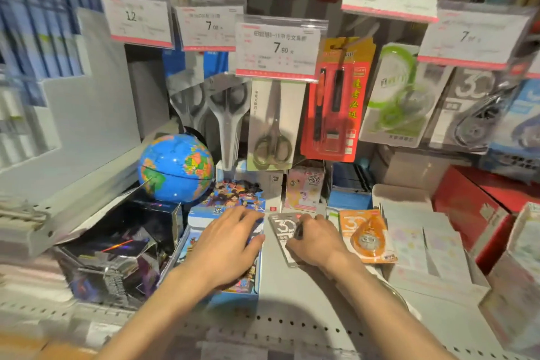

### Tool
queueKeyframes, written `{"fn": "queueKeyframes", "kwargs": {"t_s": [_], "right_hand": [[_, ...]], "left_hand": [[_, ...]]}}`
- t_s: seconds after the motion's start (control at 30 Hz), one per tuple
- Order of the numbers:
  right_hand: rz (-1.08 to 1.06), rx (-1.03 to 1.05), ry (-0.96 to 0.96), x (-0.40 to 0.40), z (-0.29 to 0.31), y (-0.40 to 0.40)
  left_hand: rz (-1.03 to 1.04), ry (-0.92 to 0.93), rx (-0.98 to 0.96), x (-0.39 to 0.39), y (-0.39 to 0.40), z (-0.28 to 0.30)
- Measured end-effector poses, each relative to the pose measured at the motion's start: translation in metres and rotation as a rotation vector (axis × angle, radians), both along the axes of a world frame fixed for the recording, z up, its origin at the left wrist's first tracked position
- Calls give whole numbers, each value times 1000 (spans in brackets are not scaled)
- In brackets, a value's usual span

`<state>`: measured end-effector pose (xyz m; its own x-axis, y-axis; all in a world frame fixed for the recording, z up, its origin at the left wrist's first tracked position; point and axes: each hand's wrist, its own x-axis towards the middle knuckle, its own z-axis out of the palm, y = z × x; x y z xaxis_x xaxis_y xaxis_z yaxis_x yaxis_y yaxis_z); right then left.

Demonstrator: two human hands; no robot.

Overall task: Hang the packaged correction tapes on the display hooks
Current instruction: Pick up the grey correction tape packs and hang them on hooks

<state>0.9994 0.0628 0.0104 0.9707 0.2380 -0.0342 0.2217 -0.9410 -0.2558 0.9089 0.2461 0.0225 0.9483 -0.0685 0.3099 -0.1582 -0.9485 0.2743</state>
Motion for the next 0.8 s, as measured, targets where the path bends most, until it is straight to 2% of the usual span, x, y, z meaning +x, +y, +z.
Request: {"fn": "queueKeyframes", "kwargs": {"t_s": [0.2,0.33,0.63,0.8], "right_hand": [[-109,313,-69,-7,10,-8],[-32,463,-118,-21,17,-14],[149,448,-198,-41,25,-18],[170,518,-165,-45,28,-22]], "left_hand": [[57,-10,-238,9,-5,5],[61,33,-456,19,-14,11],[39,159,-1053,31,-26,9],[17,164,-1207,23,-22,11]]}}
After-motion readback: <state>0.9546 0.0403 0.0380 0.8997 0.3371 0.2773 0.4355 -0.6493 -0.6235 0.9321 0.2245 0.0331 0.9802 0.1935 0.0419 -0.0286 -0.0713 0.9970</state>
